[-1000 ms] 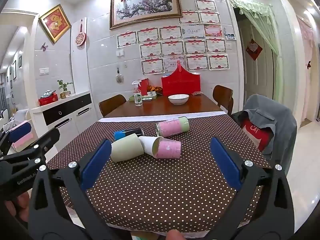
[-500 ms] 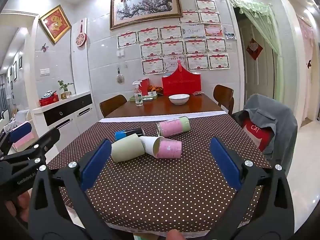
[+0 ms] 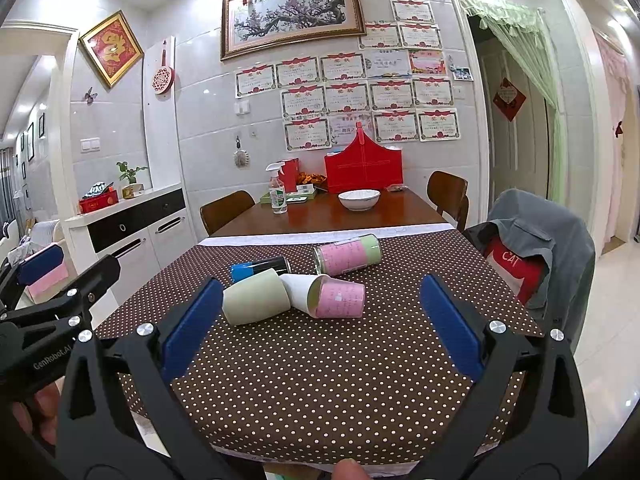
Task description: Flip cup upside down
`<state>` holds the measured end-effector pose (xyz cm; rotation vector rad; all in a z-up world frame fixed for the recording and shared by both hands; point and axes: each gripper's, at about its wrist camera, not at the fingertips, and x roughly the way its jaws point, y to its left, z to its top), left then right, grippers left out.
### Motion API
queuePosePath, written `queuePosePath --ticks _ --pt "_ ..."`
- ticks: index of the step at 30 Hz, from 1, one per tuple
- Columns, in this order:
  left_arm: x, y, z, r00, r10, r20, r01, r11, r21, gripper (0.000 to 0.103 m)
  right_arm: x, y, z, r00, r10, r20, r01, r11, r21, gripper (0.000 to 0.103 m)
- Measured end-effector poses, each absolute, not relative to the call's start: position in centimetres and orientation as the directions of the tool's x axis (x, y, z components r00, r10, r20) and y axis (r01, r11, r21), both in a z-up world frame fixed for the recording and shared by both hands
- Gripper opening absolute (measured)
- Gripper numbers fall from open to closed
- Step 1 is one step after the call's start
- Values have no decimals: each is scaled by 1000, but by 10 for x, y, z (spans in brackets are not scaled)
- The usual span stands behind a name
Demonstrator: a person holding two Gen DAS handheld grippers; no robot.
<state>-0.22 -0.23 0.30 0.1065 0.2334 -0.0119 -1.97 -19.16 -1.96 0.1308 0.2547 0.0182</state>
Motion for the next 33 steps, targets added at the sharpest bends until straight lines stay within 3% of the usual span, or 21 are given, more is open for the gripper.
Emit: queuePosePath --ticks 33 --pt "-1 5 4 974 3 -228 18 996 89 92 -12 -180 -11 970 38 -241 -14 995 99 97"
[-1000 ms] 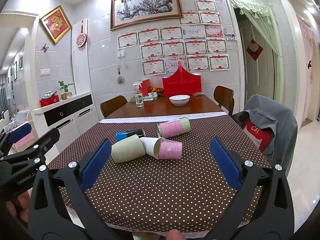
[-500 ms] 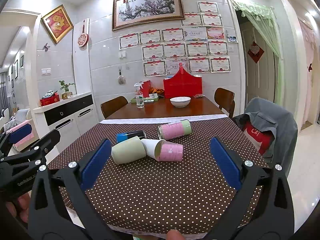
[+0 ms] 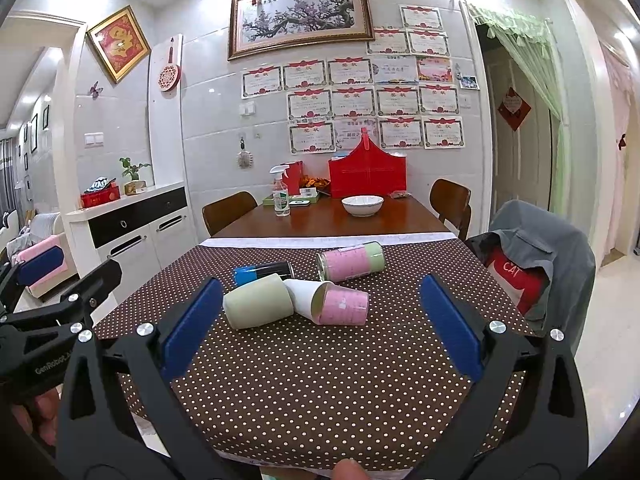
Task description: Flip cup upside down
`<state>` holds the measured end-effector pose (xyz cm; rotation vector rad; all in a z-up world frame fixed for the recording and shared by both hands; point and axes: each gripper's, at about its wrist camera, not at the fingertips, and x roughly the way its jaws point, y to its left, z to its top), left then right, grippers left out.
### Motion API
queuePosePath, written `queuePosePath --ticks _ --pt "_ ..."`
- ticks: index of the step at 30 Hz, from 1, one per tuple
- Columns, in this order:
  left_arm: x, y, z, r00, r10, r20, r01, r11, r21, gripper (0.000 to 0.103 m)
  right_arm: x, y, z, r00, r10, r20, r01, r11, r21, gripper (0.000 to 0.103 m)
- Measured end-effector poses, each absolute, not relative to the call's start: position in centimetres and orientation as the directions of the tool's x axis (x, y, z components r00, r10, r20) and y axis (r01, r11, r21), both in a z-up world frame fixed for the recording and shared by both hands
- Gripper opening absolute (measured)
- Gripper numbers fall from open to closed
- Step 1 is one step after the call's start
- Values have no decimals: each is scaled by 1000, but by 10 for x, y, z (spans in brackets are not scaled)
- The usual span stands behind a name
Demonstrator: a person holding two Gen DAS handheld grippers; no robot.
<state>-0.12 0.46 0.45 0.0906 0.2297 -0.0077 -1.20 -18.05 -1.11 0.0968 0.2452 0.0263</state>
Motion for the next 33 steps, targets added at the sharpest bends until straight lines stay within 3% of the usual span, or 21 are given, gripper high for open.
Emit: queuePosePath --ticks 18,33 --pt "34 12 -23 952 9 -306 23 995 99 92 14 -181 -16 964 34 -265 -18 998 62 97" --pt "179 6 -99 826 -66 -560 180 972 152 92 86 -201 -58 922 -9 -387 22 999 29 97"
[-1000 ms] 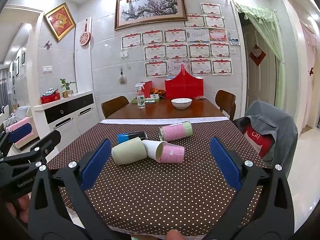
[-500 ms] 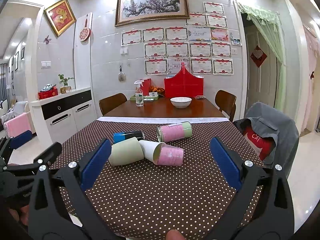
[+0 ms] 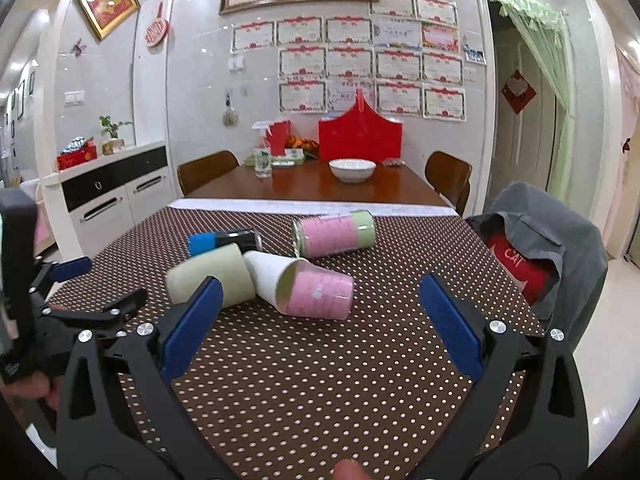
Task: Flip cup upside down
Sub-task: 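Move the left tool toward the pale green cup and close around it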
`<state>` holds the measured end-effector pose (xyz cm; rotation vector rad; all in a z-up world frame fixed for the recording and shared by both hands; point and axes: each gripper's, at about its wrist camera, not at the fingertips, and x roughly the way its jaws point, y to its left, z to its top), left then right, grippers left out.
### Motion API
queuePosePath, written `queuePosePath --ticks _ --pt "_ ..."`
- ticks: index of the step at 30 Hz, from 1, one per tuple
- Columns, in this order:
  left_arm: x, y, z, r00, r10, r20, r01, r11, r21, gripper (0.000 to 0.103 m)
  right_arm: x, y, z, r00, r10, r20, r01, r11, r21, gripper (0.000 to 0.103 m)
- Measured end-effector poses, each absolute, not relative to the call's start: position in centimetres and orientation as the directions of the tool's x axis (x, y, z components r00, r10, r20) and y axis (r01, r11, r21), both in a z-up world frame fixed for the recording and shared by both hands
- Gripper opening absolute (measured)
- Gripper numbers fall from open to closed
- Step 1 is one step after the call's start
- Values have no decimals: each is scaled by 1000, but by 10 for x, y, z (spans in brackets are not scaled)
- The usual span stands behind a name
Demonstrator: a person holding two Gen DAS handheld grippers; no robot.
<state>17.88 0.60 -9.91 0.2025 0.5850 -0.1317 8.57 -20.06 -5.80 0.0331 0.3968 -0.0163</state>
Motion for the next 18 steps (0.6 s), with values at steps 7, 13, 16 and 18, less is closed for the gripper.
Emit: queuePosePath --ticks 7,13,16,18 --pt "224 -9 -123 764 -123 -634 291 942 167 92 110 -212 -75 900 -30 -436 49 998 31 97" --pt "251 -14 -131 720 -153 -677 364 914 180 92 118 -214 -83 891 -34 -453 56 998 36 97" --pt "263 -21 -135 699 -168 -695 404 895 189 92 119 -214 -85 887 -34 -460 57 998 35 97" --pt "268 -24 -137 690 -174 -703 419 887 192 92 121 -214 -86 885 -33 -464 56 998 35 97"
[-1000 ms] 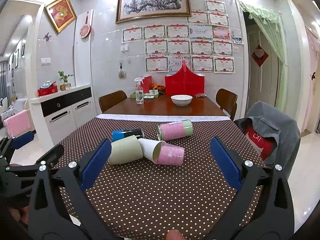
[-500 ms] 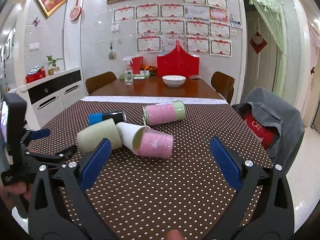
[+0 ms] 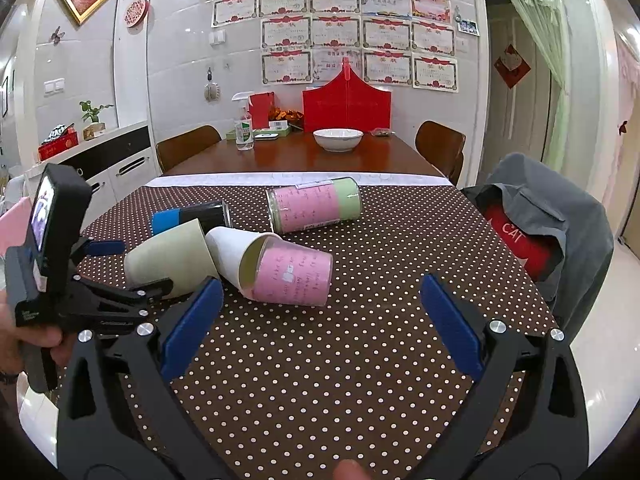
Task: Flip cup upside down
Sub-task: 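Move the left tool toward the pale green cup and close around it, then lift the pale green cup with the left tool and pull it back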
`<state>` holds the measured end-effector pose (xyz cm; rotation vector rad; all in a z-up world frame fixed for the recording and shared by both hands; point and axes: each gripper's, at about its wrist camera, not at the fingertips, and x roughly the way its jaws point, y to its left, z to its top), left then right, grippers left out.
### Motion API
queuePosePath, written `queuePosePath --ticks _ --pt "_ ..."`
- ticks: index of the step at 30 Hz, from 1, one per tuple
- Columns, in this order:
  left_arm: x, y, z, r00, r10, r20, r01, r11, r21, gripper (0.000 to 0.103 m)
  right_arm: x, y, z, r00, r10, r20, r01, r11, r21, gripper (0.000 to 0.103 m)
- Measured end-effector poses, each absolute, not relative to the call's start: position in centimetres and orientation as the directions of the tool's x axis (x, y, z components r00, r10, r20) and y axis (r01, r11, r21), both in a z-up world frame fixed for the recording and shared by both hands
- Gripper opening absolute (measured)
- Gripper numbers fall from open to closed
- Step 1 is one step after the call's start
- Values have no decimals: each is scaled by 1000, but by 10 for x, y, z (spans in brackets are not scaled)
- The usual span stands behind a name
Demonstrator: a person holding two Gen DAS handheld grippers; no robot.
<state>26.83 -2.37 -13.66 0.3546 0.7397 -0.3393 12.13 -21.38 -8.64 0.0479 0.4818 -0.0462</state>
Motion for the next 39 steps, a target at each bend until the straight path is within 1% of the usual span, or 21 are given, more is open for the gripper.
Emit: queuePosePath --ticks 8,11,16,21,26,31,33,37,39 --pt "288 -31 -142 637 -175 -750 423 894 150 92 122 -212 -88 882 -33 -471 55 998 34 97" --pt "288 -36 -142 646 -163 -746 420 892 170 89 121 -212 -88 881 -32 -472 54 998 32 97" --pt "279 -38 -138 641 -203 -740 446 883 144 75 119 -212 -89 882 -28 -471 53 998 39 97" --pt "269 -40 -137 643 -215 -736 457 878 143 70 114 -211 -88 885 -27 -465 51 998 38 97" --pt "267 -46 -138 656 -193 -730 458 870 181 72 110 -212 -86 888 -30 -458 54 998 39 97" --pt "277 -59 -147 651 -144 -745 459 857 236 78 109 -210 -87 888 -32 -459 55 998 38 97" --pt "281 -59 -149 646 -149 -748 456 862 223 78 108 -210 -88 887 -32 -460 55 998 37 97" --pt "289 -52 -146 618 -226 -753 458 882 111 76 108 -210 -89 884 -35 -467 58 998 35 97" --pt "288 -52 -147 613 -244 -751 466 880 94 76 108 -211 -91 882 -37 -469 62 997 37 97"
